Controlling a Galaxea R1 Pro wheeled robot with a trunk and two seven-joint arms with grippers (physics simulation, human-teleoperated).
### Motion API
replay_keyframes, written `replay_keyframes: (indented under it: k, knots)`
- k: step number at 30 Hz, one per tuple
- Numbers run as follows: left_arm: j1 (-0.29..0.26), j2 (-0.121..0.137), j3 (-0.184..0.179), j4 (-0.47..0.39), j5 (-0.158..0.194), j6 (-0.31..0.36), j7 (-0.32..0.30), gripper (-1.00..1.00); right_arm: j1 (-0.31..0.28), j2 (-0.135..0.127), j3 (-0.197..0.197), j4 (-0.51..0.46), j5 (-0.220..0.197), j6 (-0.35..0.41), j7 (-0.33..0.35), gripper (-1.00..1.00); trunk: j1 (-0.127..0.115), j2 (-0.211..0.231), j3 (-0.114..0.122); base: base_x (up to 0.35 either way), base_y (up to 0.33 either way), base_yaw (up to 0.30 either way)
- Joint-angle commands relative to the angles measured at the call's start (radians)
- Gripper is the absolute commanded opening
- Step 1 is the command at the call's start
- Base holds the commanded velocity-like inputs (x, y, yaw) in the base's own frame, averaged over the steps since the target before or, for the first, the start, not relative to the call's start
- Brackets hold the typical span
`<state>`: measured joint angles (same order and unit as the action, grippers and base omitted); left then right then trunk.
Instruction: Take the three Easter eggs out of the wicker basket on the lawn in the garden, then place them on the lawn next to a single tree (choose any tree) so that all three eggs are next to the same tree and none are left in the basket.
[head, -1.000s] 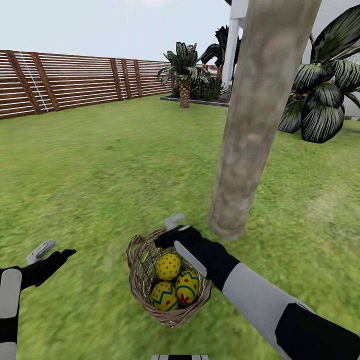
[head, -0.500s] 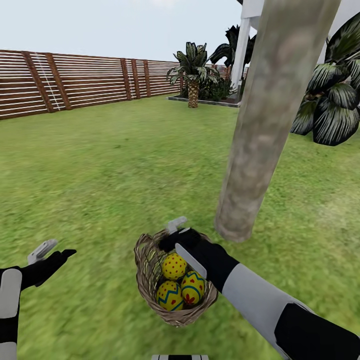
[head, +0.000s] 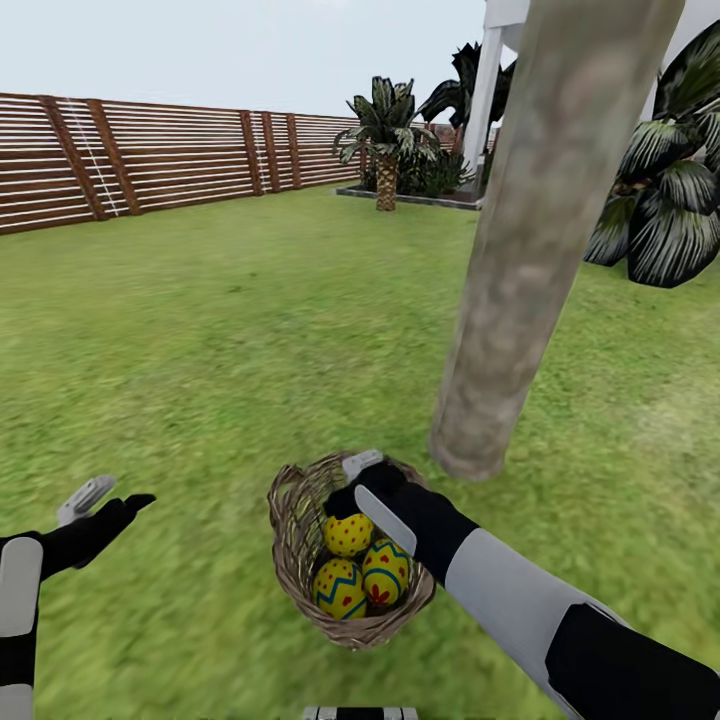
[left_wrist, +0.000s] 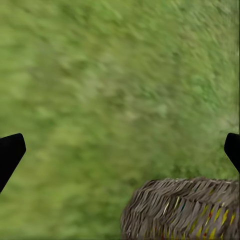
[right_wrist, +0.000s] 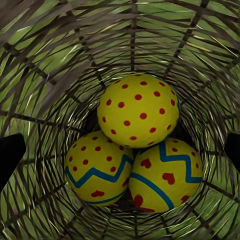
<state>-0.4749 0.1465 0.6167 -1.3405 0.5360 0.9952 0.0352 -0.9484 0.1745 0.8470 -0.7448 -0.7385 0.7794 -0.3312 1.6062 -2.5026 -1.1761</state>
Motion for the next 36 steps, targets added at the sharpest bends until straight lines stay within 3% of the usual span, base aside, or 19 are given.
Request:
replay_keyframes:
  k: [1, 14, 36]
  knots:
    - [-0.001, 0.0, 0.001, 0.0, 0.007, 0.005, -0.006, 1.0, -0.001, 0.0, 0.003, -0.001, -0.01, 0.001, -0.009, 1.0, 0.0, -0.001, -0.005, 0.0, 0.0, 0.0]
    - [-0.001, 0.003, 0.0, 0.003, 0.009, 0.005, -0.023, 1.0, -0.001, 0.0, 0.002, -0.017, 0.001, 0.003, -0.01, 1.0, 0.006, -0.004, -0.056, 0.0, 0.0, 0.0]
    - [-0.001, 0.005, 0.0, 0.004, 0.009, 0.005, -0.024, 1.0, -0.004, 0.0, -0.002, -0.012, -0.005, 0.003, -0.01, 1.0, 0.016, -0.009, -0.176, 0.0, 0.0, 0.0]
